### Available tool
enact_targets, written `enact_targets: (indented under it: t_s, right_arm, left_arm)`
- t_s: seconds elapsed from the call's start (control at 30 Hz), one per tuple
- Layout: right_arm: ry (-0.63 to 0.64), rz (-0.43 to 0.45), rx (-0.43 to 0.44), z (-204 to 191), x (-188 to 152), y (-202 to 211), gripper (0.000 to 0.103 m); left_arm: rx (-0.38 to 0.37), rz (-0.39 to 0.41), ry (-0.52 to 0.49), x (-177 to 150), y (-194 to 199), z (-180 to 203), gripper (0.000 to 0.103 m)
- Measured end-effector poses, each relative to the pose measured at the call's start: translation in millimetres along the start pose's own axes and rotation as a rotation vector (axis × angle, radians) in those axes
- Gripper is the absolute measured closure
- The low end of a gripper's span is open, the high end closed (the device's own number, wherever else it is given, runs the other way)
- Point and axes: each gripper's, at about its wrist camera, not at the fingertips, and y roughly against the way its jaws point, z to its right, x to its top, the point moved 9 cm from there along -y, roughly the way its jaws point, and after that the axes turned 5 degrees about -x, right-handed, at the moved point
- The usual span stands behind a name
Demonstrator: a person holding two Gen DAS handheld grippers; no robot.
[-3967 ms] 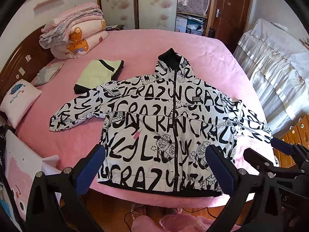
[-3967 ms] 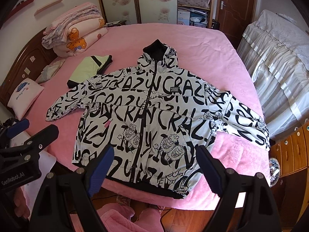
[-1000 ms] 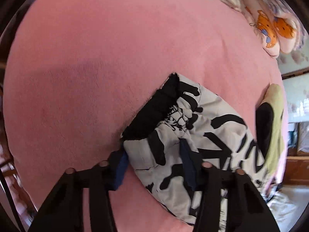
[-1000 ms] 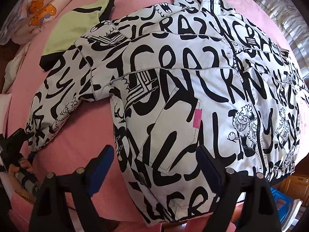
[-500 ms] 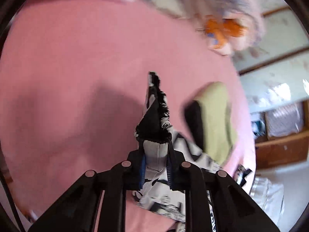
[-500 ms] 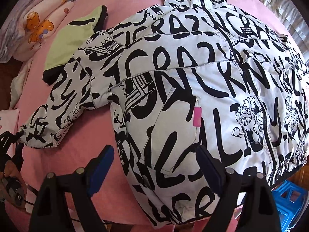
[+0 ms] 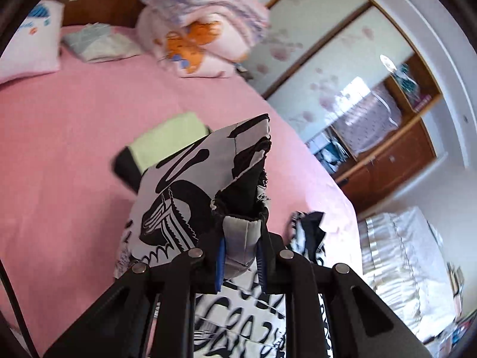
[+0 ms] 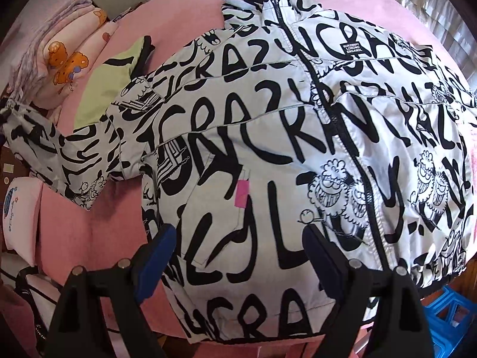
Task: Fold large clothes
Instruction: 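Lift the sleeve with the left gripper and fold it across the jacket body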
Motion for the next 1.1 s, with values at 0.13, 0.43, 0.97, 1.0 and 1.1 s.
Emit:
enact_targets:
  t_s: [0.13, 0.43, 0.97, 1.0, 1.1]
  right_arm:
    - [0.012, 0.022, 0.045, 32, 14, 11, 0.016]
    - [0.027, 0.13, 0.153, 95, 63, 29, 0.016]
    - [-0.057, 0.133, 0.119, 199, 94, 3, 0.017]
    - [-0.053, 0.133, 0.115, 202, 94, 0, 0.017]
    - [-0.056, 0.123, 0.121, 210, 95, -9, 0.017]
  left_arm:
    - [-0.046, -0.051, -0.083, -48, -8, 70, 0.088]
    - [-0.141, -0.225, -0.209, -156, -66, 194, 0.088]
    - [-0.032, -0.6, -0.361, -312, -145, 215, 0.054]
    - [-0.023, -0.602, -0.369, -313, -146, 215, 0.045]
    - [0.001, -0.584, -0.385, -316, -145, 203, 0.028]
